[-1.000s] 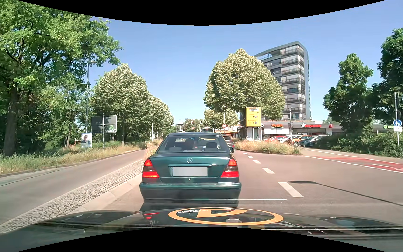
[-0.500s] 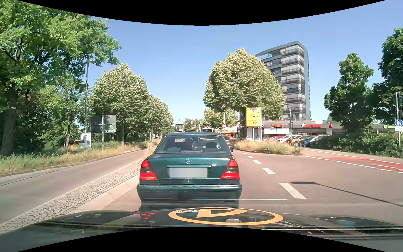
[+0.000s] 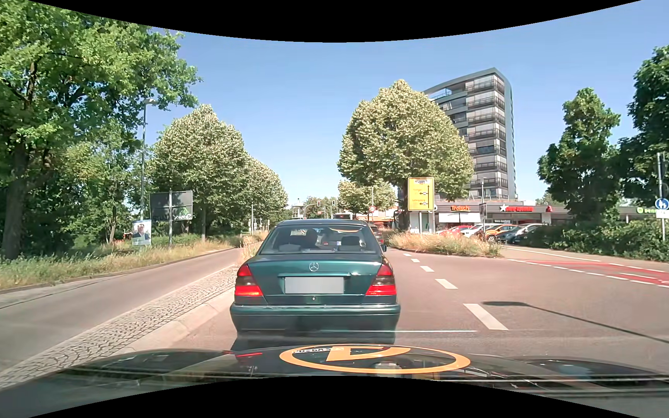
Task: Follow the waypoints while adhering to traffic rules and regulations
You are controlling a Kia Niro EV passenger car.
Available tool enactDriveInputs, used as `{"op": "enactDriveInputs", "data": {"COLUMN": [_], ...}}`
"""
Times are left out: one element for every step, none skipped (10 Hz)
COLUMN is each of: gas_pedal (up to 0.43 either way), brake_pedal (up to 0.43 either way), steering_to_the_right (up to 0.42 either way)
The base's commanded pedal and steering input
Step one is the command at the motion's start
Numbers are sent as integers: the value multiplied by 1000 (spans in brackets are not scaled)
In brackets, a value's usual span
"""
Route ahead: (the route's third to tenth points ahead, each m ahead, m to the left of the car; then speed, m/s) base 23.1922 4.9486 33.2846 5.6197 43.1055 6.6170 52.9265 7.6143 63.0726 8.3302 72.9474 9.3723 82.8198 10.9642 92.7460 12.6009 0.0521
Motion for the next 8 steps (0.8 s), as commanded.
{"op": "enactDriveInputs", "data": {"gas_pedal": [0, 0, 0, 0, 0, 0, 0, 0], "brake_pedal": [98, 110, 91, 0, 0, 0, 0, 0], "steering_to_the_right": [22, 22, 21, 22, 22, 22, 22, 22]}}
